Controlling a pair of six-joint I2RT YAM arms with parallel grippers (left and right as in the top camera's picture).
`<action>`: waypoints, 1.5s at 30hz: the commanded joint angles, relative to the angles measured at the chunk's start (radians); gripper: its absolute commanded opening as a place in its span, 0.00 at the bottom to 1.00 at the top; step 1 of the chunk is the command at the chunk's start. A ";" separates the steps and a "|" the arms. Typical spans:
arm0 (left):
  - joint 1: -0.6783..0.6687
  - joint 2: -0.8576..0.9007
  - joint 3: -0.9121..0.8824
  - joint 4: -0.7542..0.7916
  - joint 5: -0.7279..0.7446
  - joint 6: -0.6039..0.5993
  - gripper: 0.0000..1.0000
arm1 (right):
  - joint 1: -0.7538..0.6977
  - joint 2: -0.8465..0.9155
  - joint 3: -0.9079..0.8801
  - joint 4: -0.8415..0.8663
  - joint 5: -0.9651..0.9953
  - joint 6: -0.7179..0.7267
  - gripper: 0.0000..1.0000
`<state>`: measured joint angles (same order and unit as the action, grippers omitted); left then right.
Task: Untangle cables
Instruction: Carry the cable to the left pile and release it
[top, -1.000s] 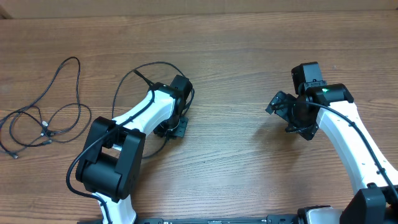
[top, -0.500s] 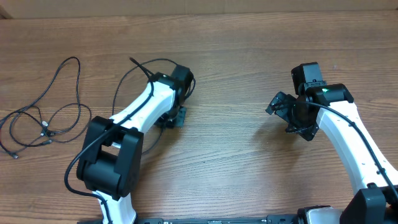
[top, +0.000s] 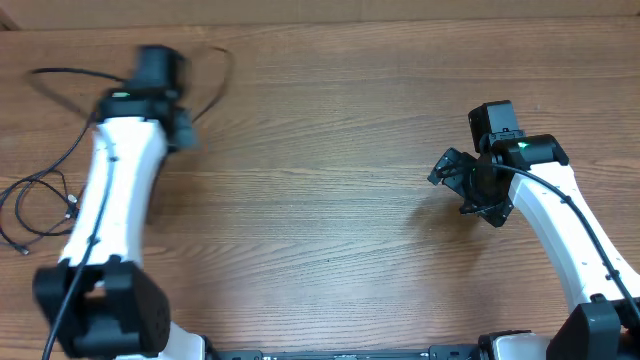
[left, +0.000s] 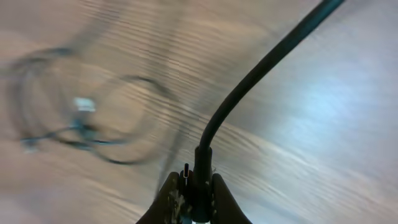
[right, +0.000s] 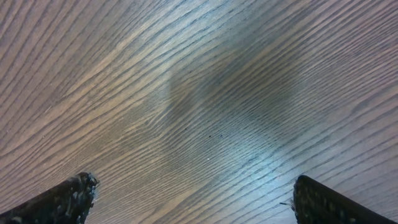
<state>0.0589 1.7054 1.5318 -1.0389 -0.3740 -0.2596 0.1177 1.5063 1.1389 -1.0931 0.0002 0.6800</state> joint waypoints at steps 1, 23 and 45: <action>0.116 -0.048 0.097 0.007 -0.105 -0.018 0.04 | -0.002 -0.025 0.013 0.003 0.010 0.000 1.00; 0.330 -0.053 0.341 0.083 -0.117 -0.017 0.14 | -0.002 -0.025 0.013 0.006 0.010 0.000 1.00; 0.334 -0.052 0.341 0.064 0.064 -0.018 0.56 | -0.002 -0.025 0.013 0.014 0.010 0.001 1.00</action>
<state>0.3870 1.6726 1.8484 -0.9657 -0.4232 -0.2707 0.1177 1.5063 1.1389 -1.0885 0.0010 0.6800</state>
